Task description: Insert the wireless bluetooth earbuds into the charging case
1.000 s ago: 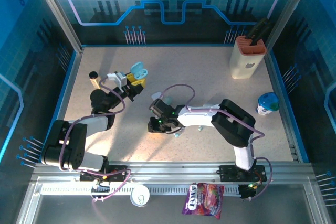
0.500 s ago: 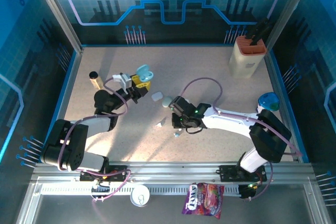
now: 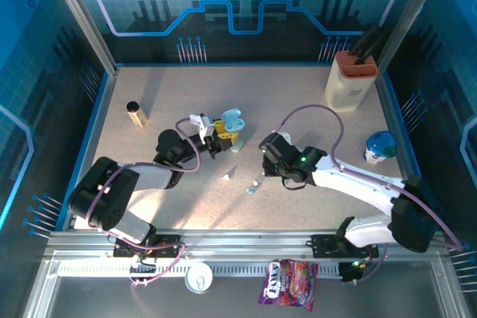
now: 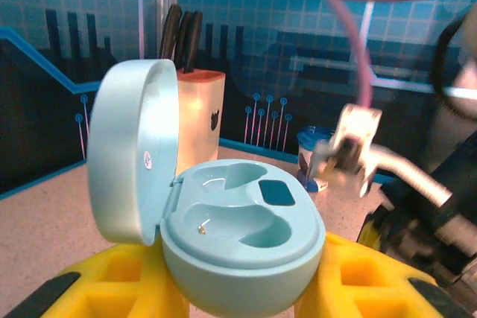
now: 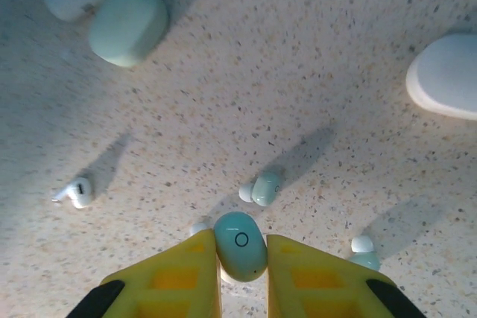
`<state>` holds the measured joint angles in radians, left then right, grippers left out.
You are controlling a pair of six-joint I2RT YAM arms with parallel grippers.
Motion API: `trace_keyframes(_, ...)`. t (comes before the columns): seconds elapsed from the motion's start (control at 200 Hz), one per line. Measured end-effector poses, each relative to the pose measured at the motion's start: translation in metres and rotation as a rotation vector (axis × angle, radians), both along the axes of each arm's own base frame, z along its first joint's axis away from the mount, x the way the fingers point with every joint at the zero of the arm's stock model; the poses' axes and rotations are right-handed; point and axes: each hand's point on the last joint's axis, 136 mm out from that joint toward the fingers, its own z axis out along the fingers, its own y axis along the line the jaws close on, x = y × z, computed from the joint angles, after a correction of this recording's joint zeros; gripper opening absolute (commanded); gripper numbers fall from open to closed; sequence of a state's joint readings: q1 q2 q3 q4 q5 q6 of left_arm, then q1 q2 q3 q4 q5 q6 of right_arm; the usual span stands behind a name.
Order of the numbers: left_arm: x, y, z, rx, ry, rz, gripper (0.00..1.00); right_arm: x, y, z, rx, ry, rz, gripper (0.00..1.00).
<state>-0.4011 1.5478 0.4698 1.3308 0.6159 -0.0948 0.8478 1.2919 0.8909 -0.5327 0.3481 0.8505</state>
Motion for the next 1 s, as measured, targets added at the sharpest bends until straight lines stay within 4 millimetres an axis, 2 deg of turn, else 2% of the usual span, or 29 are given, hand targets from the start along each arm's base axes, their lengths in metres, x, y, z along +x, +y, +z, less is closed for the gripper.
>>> trace_keyframes(0.105,0.004,-0.010,-0.013,0.011,0.028,0.000,0.22,-0.003,-0.004,0.020,0.027,-0.041,0.013,0.19)
trace_keyframes(0.21,0.005,-0.022,-0.017,0.019,0.023,-0.005,0.22,-0.004,-0.006,0.040,0.042,-0.072,0.031,0.20)
trace_keyframes(0.4,0.001,-0.041,-0.018,0.030,-0.013,-0.015,0.22,0.004,0.004,0.094,0.106,-0.173,0.071,0.20)
trace_keyframes(0.565,-0.005,-0.053,-0.021,0.048,-0.043,-0.011,0.22,0.009,0.011,0.125,0.134,-0.231,0.105,0.20)
trace_keyframes(0.77,-0.010,-0.065,-0.028,0.072,-0.065,-0.015,0.22,0.017,0.019,0.141,0.148,-0.255,0.136,0.19)
trace_keyframes(1.001,-0.019,-0.074,-0.029,0.076,-0.073,-0.033,0.22,0.023,0.028,0.125,0.145,-0.199,0.158,0.19)
